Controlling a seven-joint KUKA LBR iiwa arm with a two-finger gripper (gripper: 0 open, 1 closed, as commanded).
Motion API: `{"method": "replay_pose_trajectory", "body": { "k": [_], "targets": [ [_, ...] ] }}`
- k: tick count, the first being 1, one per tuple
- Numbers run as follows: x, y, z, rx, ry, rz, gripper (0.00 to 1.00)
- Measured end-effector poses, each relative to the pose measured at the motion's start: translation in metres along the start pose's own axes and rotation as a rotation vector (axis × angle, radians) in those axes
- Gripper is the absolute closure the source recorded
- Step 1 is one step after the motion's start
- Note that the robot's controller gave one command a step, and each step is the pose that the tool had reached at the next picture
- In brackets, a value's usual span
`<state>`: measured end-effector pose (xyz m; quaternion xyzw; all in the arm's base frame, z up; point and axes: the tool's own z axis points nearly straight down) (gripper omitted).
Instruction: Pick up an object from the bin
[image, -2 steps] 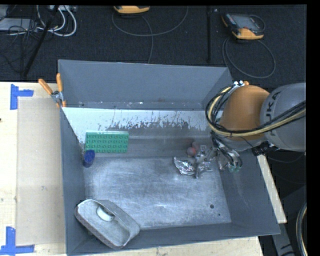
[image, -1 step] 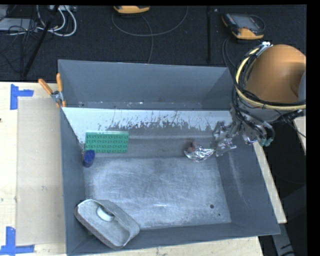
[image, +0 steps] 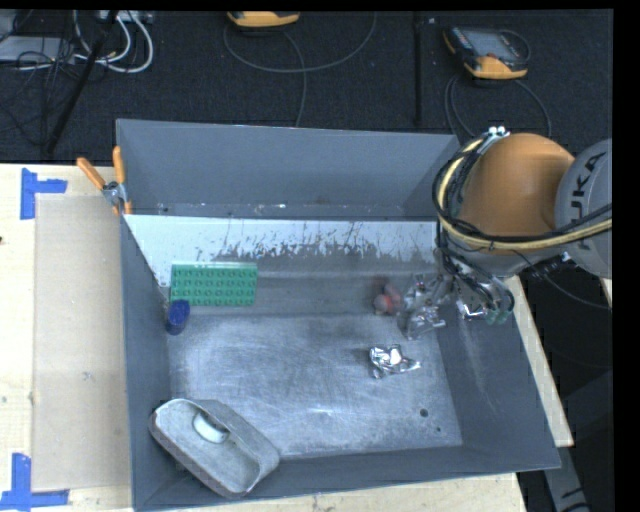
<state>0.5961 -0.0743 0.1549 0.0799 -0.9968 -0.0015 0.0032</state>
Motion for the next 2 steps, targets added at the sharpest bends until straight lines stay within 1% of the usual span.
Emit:
{"method": "replay_pose_trajectory", "body": {
  "k": [1, 2],
  "targets": [
    [-0.001, -0.001, -0.004, 0.002, -0.006, 0.002, 0.0],
    [0.036, -0.006, 0.086, 0.002, -0.009, -0.036, 0.0]
  ]
}}
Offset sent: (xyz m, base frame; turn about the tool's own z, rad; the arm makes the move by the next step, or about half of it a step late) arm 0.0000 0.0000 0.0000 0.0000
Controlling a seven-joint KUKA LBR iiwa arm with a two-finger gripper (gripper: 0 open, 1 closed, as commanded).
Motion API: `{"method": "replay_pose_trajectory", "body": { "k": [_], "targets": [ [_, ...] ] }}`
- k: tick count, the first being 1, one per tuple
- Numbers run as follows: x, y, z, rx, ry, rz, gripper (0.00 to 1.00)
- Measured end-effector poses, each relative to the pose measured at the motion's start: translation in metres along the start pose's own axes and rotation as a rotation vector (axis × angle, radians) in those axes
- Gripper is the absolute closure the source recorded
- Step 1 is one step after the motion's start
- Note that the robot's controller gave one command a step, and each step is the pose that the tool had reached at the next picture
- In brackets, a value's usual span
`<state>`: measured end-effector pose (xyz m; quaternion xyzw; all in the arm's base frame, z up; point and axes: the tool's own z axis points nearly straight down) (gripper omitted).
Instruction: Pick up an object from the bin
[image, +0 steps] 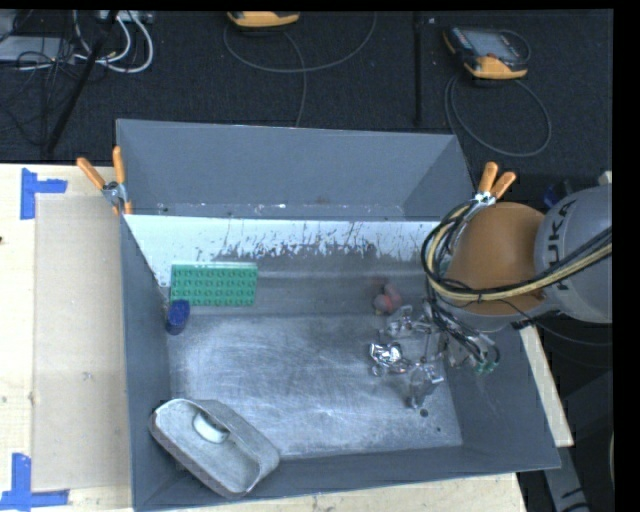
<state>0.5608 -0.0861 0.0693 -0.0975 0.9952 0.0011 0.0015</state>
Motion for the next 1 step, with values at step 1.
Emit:
{"method": "replay_pose_trajectory", "body": {
  "k": [1],
  "targets": [
    [0.0, -0.001, -0.0034, 0.001, 0.006, -0.001, 1.0]
  ]
}}
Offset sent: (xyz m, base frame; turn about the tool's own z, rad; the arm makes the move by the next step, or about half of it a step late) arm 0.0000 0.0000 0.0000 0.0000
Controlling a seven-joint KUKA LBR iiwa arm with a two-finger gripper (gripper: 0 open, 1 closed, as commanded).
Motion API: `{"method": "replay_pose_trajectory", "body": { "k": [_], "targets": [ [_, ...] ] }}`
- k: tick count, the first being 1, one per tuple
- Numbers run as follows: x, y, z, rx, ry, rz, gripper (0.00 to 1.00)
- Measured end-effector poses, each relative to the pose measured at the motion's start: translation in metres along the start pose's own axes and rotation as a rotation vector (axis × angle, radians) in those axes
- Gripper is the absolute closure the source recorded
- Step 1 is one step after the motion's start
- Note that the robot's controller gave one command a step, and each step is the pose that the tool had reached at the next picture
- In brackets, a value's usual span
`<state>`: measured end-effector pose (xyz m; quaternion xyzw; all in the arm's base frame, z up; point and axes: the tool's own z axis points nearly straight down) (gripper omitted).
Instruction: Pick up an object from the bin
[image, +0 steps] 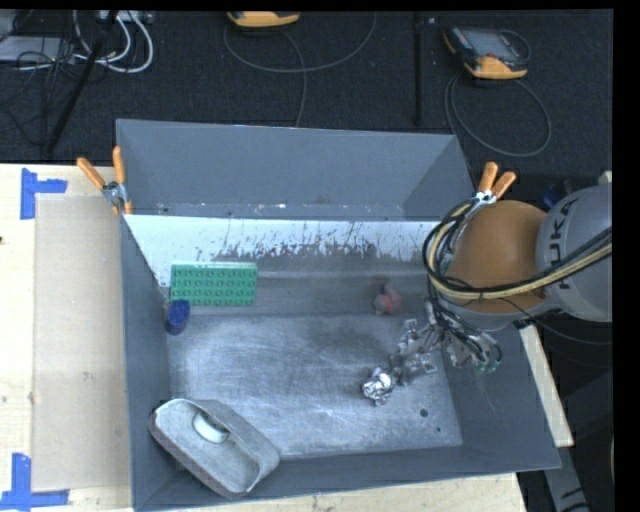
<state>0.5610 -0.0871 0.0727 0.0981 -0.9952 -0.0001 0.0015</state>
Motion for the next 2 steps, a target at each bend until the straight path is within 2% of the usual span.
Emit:
{"method": "replay_pose_trajectory", "body": {
  "k": [1, 2],
  "targets": [
    [-0.001, -0.0003, 0.0007, 0.002, -0.008, 0.0, 0.0],
    [0.0004, 0.0001, 0.0002, 0.0, 0.001, -0.001, 1.0]
  ]
}}
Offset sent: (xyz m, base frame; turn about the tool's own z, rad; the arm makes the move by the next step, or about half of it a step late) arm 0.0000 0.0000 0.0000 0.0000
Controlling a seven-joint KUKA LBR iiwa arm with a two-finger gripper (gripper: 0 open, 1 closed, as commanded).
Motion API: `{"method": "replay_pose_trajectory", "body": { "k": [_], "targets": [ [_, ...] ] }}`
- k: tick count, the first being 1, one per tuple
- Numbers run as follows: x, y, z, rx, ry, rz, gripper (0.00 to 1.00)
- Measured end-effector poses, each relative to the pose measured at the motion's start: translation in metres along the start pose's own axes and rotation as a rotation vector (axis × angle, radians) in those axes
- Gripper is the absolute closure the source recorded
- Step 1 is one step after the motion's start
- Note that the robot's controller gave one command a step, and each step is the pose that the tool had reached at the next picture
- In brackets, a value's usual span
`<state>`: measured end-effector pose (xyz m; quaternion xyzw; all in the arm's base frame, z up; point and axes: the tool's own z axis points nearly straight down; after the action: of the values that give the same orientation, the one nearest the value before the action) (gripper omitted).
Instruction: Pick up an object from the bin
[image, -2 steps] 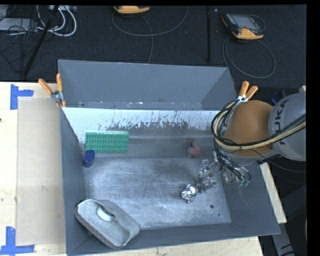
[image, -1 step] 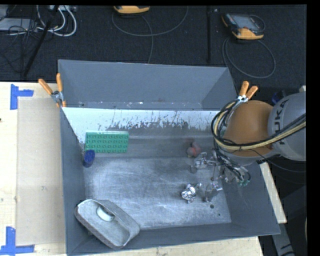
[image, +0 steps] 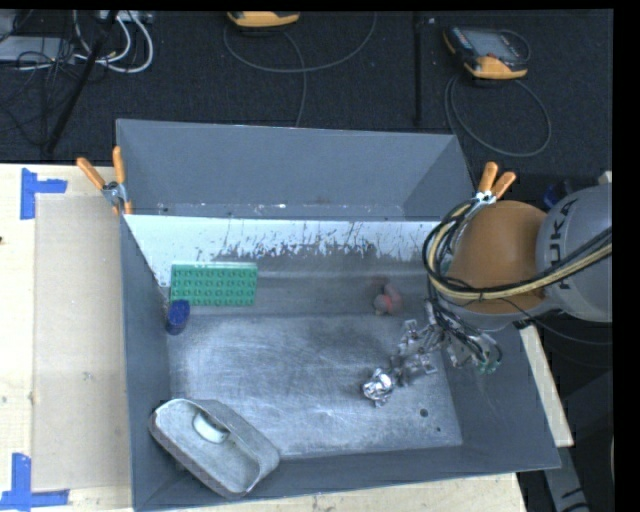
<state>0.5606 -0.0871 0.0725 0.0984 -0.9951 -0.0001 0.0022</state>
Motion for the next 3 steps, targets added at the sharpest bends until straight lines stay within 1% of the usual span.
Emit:
{"method": "replay_pose_trajectory", "body": {
  "k": [1, 2, 3],
  "targets": [
    [-0.001, 0.0, 0.001, 0.001, -0.009, 0.001, 0.0],
    [0.017, 0.039, 0.0, 0.002, -0.011, -0.013, 0.0],
    [0.017, 0.038, 0.0, 0.001, -0.007, -0.013, 1.0]
  ]
}}
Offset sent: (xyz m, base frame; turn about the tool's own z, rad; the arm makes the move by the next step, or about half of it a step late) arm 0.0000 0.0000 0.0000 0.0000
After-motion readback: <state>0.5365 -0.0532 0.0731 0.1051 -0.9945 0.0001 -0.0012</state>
